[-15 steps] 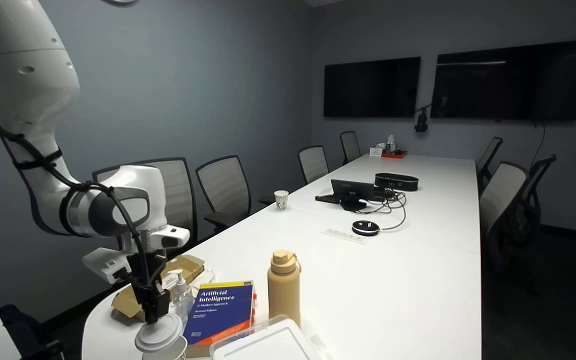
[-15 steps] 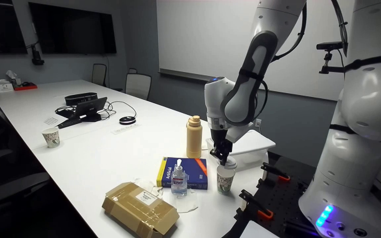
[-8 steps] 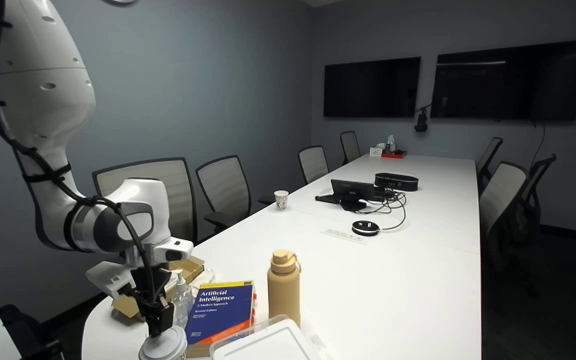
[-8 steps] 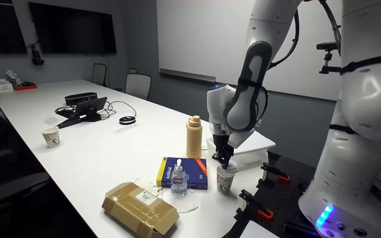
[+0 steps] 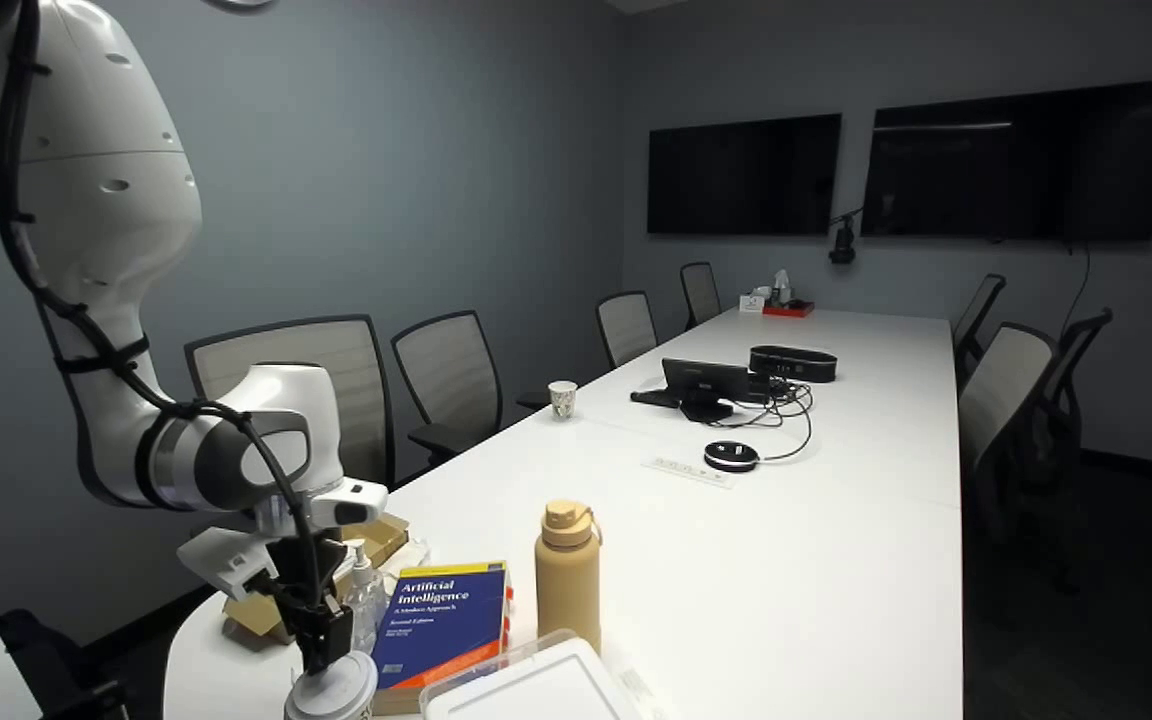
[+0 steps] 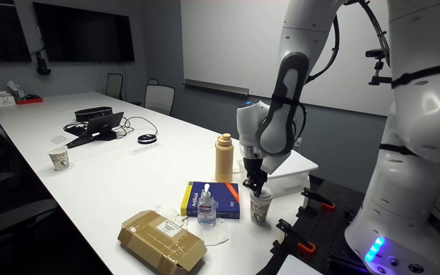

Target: Pick up the white lid and put it on the paper cup

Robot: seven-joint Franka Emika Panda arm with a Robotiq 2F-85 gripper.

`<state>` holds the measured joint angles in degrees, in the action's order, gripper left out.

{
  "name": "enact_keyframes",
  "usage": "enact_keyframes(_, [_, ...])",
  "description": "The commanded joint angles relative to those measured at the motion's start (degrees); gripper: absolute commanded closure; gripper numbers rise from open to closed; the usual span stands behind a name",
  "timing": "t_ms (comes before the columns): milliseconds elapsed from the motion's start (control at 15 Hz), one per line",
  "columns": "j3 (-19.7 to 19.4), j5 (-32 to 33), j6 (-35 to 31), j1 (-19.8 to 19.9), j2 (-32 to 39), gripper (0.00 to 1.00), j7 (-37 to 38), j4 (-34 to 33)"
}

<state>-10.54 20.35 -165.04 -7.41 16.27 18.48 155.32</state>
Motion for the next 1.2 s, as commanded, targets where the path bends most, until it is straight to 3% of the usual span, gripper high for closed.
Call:
enact_keyframes(0, [-1.4,-0.3,-0.5,-2.2,0.5,0.98,0.6,-0.7])
enact_keyframes(1133, [-1.3,-2.2,0.8,-3.4,0.6,0.98,0.8,-0.6])
